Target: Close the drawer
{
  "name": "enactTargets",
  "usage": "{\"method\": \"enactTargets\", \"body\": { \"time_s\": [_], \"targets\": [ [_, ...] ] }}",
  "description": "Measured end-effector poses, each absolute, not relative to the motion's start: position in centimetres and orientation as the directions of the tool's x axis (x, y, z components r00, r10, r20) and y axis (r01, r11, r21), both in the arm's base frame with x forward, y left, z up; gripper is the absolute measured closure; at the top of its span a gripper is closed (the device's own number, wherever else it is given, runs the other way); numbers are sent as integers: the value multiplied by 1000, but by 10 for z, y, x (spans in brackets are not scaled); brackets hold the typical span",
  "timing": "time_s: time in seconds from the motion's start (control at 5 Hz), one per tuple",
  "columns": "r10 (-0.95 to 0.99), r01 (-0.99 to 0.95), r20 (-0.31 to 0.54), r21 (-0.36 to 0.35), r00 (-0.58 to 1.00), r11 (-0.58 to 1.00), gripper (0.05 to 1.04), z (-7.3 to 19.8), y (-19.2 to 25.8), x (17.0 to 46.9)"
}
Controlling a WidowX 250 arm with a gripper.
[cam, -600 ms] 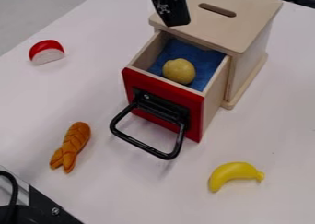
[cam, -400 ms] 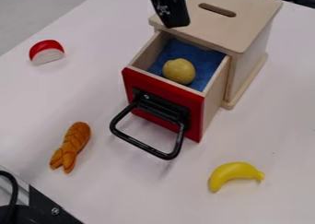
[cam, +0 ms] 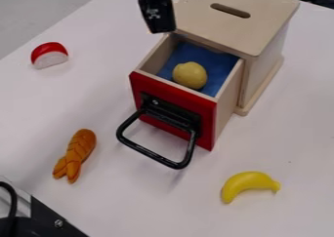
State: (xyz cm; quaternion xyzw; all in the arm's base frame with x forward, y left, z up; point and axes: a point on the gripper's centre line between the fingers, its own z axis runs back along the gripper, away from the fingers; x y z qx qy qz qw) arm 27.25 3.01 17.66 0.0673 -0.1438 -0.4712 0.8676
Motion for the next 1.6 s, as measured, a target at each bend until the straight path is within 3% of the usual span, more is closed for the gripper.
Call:
{"method": "enactTargets", "body": {
  "time_s": [0.4, 0.6, 1.0, 1.4, 1.6],
  "targets": [
    [-520, 502, 82, 171, 850, 848, 98, 177, 28, 228],
    [-368, 361, 28, 149, 929, 921, 98, 171, 23, 215],
    [-97, 102, -45, 146, 994, 984, 98, 126, 20, 204],
    [-80, 78, 6, 135, 997, 988, 98, 90, 17, 207],
    [-194, 192, 12, 87, 981, 977, 98, 75, 13, 217]
  ]
}}
